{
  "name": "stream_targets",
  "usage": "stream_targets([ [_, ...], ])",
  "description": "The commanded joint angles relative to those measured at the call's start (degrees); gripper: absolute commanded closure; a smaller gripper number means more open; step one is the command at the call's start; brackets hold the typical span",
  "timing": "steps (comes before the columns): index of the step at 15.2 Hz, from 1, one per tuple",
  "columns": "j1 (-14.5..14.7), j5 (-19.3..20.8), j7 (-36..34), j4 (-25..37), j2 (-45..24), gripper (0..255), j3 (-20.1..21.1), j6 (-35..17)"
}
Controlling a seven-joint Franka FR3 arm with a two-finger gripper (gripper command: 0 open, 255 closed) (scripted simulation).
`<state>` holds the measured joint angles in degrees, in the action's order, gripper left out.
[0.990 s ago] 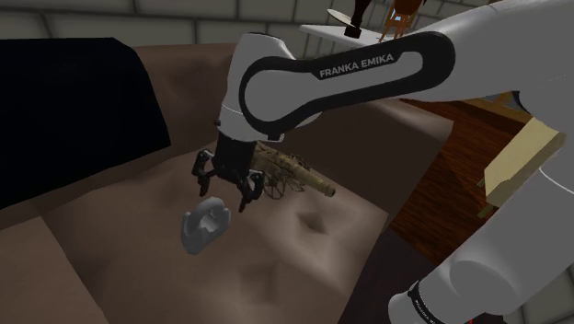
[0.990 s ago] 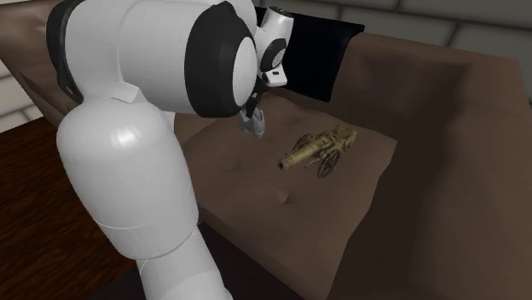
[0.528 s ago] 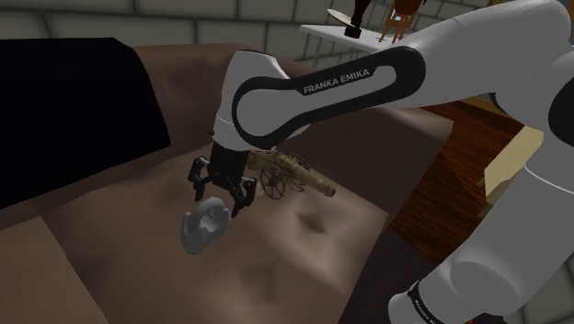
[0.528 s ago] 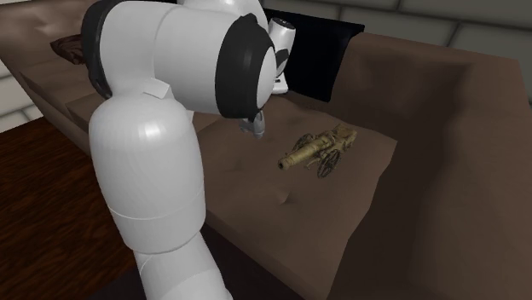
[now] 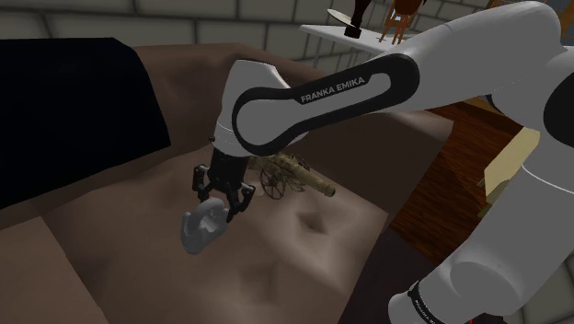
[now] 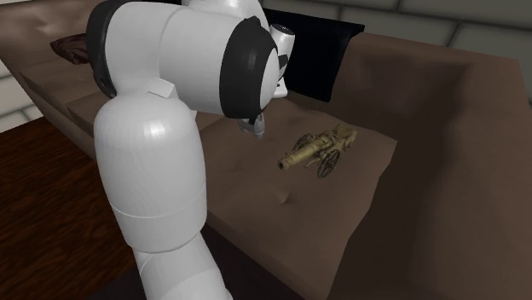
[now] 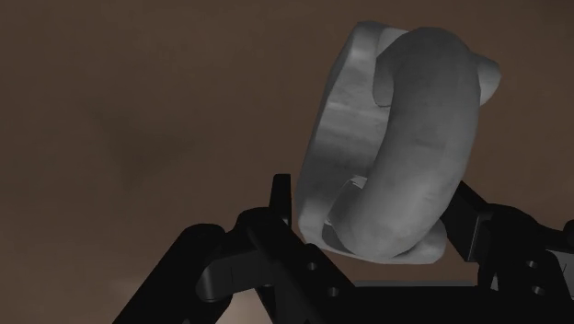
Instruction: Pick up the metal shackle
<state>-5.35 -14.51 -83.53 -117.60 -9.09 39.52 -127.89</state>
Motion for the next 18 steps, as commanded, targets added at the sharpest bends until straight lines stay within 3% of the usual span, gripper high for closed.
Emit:
stream_targets([
  [1, 0.0, 0.0, 0.0, -0.1, 0.0, 255, 0.0, 0.0],
  [5, 0.0, 0.2, 0.0, 0.1, -0.3, 255, -0.1, 0.0],
  [18, -1.0, -1.8, -0.6, 5.8, 4.4, 255, 0.1, 9.6],
])
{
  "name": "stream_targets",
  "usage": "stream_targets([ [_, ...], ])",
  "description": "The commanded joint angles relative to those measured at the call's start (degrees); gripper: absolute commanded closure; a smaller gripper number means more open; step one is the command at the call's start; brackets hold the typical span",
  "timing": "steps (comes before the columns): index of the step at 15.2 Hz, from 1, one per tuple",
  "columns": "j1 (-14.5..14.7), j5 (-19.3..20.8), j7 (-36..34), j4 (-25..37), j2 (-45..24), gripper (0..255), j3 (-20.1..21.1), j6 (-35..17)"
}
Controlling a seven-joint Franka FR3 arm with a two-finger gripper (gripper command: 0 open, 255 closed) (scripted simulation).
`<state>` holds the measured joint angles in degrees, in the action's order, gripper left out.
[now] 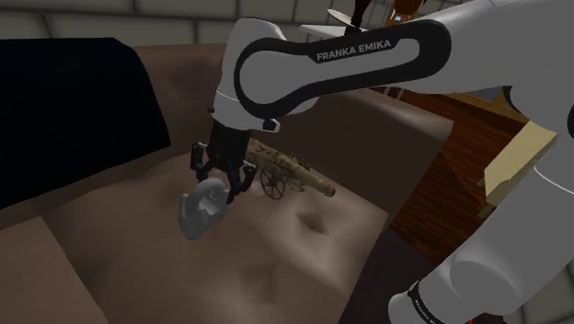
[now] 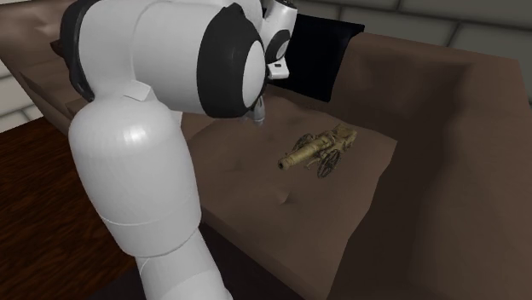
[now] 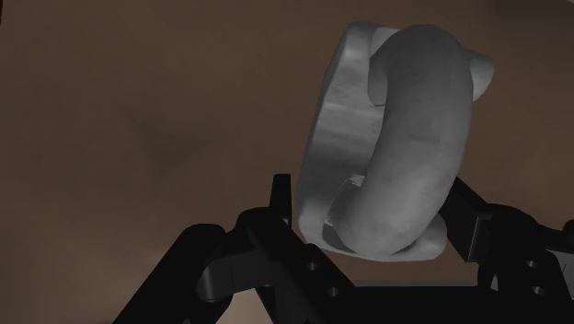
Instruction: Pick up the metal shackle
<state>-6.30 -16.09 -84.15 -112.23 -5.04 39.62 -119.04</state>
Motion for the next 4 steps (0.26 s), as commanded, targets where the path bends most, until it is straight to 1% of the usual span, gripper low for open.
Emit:
stream_targets([
  [1, -0.1, -0.3, -0.1, 0.9, 0.7, 255, 0.0, 1.5],
  [4, -0.2, -0.4, -0.2, 1.5, 1.0, 255, 0.0, 2.3],
])
